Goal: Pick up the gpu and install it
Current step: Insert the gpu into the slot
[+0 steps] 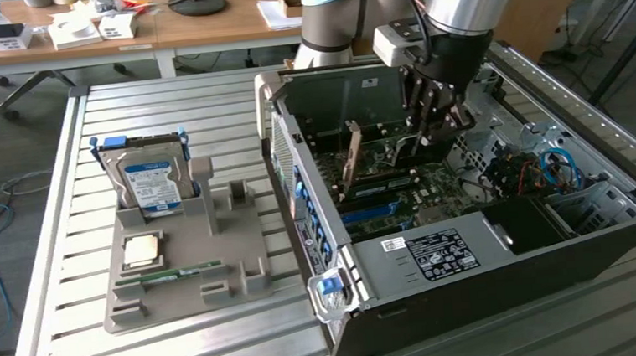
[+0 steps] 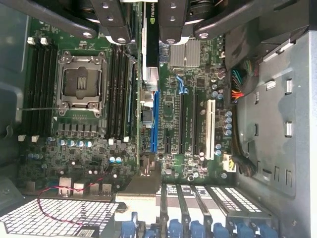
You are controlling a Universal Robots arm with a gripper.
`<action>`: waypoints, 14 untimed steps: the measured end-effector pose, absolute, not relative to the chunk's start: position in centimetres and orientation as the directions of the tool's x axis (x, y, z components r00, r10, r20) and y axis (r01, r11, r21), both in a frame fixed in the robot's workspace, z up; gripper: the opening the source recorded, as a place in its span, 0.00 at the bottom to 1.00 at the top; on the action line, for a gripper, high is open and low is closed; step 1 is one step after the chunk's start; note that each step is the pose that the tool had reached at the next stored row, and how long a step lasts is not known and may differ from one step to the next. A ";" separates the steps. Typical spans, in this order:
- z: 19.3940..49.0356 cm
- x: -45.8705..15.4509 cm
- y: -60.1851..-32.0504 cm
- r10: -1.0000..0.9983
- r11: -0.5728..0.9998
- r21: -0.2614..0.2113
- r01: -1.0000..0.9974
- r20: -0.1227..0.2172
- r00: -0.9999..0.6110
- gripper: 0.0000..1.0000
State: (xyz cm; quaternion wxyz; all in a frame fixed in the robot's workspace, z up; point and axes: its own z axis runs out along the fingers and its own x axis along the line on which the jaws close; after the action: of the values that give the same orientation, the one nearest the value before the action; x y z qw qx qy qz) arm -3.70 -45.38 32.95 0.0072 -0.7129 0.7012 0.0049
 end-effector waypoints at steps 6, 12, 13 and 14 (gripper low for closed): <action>32.6 -3.8 -45.4 -1.000 -0.016 -0.003 -1.000 -0.017 0.017 0.26; 31.3 -4.2 -45.4 -1.000 -0.016 -0.003 -1.000 -0.017 0.017 0.26; 31.2 -4.2 -45.4 -1.000 -0.016 -0.003 -1.000 -0.017 0.017 0.26; 31.1 -4.2 -45.4 -1.000 -0.016 -0.003 -1.000 -0.017 0.017 0.26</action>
State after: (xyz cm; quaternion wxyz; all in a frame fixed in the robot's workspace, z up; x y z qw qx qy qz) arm -4.23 -45.38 31.13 0.0071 -0.7129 0.7012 0.0048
